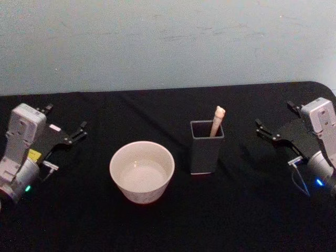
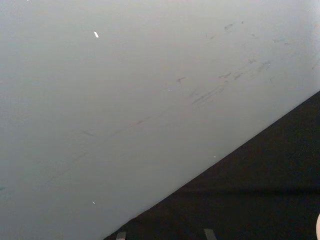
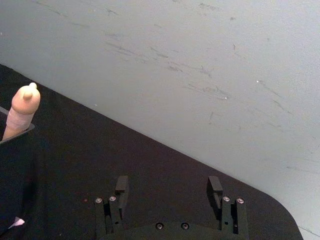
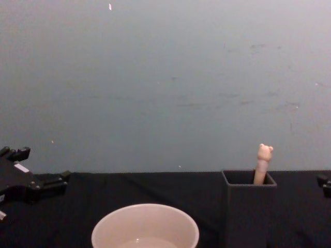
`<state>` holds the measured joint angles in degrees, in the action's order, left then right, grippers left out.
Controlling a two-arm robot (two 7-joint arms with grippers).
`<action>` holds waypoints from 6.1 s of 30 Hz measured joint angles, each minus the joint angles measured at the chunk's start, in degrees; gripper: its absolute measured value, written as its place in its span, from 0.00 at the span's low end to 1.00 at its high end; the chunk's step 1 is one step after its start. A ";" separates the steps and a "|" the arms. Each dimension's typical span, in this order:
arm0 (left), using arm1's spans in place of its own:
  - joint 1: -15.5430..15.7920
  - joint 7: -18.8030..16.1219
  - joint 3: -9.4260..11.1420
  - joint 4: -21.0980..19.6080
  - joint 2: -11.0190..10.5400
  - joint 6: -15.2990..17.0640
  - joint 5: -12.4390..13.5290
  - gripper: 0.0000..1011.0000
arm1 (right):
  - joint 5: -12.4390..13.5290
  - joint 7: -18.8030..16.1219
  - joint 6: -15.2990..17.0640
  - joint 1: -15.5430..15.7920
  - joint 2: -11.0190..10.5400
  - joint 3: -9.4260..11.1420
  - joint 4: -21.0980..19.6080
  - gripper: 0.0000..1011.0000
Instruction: Pick up the stirring spoon with one hand, stir inside the cup, then place it back in its original position.
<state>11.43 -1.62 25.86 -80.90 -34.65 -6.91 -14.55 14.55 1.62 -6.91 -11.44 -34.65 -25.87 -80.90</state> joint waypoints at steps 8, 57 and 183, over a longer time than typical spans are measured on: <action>0.00 0.00 0.00 0.00 0.00 0.00 0.00 0.99 | 0.00 0.00 0.00 0.00 0.00 0.00 0.00 0.99; 0.00 0.00 0.00 0.00 0.00 0.00 0.00 0.99 | 0.00 0.00 0.00 0.00 0.00 0.00 0.00 0.99; 0.00 0.00 0.00 0.00 0.00 0.00 0.00 0.99 | 12.73 -26.29 7.76 -3.37 10.75 4.29 -0.78 0.21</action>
<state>11.43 -1.62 25.87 -80.90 -34.64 -6.91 -14.55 27.27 -24.67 0.85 -14.81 -23.90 -21.57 -81.68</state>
